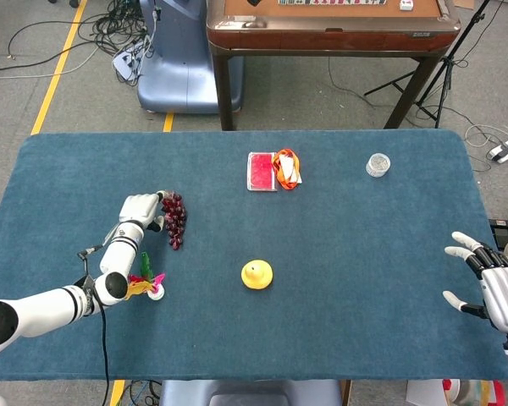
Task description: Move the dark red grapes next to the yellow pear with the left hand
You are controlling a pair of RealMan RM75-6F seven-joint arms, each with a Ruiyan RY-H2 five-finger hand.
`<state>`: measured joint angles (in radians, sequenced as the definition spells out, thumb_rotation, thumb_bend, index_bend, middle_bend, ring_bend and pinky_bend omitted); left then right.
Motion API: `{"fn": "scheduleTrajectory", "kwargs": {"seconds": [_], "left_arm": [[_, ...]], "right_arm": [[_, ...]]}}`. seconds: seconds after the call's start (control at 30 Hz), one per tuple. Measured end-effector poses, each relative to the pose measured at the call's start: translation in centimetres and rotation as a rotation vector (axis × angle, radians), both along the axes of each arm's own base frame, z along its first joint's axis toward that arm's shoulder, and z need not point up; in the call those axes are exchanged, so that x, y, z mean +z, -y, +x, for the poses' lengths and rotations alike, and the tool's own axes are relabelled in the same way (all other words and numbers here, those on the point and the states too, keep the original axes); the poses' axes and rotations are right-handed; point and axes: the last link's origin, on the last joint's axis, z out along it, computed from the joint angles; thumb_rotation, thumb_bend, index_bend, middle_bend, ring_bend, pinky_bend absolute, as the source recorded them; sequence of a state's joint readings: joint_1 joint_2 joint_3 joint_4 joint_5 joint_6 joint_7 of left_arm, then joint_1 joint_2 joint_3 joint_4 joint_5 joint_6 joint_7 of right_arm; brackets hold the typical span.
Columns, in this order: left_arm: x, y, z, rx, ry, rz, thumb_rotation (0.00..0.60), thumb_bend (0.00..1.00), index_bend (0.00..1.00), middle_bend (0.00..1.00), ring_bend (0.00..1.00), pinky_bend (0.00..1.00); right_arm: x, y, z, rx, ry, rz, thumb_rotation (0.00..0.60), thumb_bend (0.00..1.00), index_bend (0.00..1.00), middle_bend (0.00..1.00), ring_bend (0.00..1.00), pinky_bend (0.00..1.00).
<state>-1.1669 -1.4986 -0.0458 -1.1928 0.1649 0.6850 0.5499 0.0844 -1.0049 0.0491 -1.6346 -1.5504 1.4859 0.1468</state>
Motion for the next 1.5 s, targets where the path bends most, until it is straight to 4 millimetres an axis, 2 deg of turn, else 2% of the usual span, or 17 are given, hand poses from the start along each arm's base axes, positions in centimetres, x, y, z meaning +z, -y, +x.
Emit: {"fn": "scheduleTrajectory", "kwargs": {"seconds": [0.43, 1.17, 1.33, 1.5], "left_arm": [[0.3, 1.2, 0.2, -0.024, -0.006, -0.028, 0.600, 0.55, 0.25, 1.00, 1.00, 1.00], [1.4, 4.6, 0.5, -0.101, 0.002, -0.101, 0.600, 0.55, 0.27, 1.00, 1.00, 1.00], [2.3, 4.4, 0.0, -0.087, 0.018, -0.060, 0.600, 0.55, 0.27, 1.00, 1.00, 1.00], [3.0, 3.7, -0.2, -0.079, 0.023, -0.004, 0.600, 0.55, 0.21, 1.00, 1.00, 1.00]], "right_arm": [[-0.2, 0.1, -0.1, -0.004, -0.004, 0.007, 0.600, 0.11, 0.29, 0.17, 0.17, 0.31], [-0.3, 0.1, -0.1, -0.007, -0.006, 0.008, 0.600, 0.11, 0.29, 0.17, 0.17, 0.31], [-0.4, 0.1, -0.1, -0.007, -0.008, 0.012, 0.600, 0.11, 0.29, 0.17, 0.17, 0.31], [-0.4, 0.2, -0.1, -0.010, -0.009, 0.009, 0.600, 0.11, 0.29, 0.17, 0.17, 0.31]]}}
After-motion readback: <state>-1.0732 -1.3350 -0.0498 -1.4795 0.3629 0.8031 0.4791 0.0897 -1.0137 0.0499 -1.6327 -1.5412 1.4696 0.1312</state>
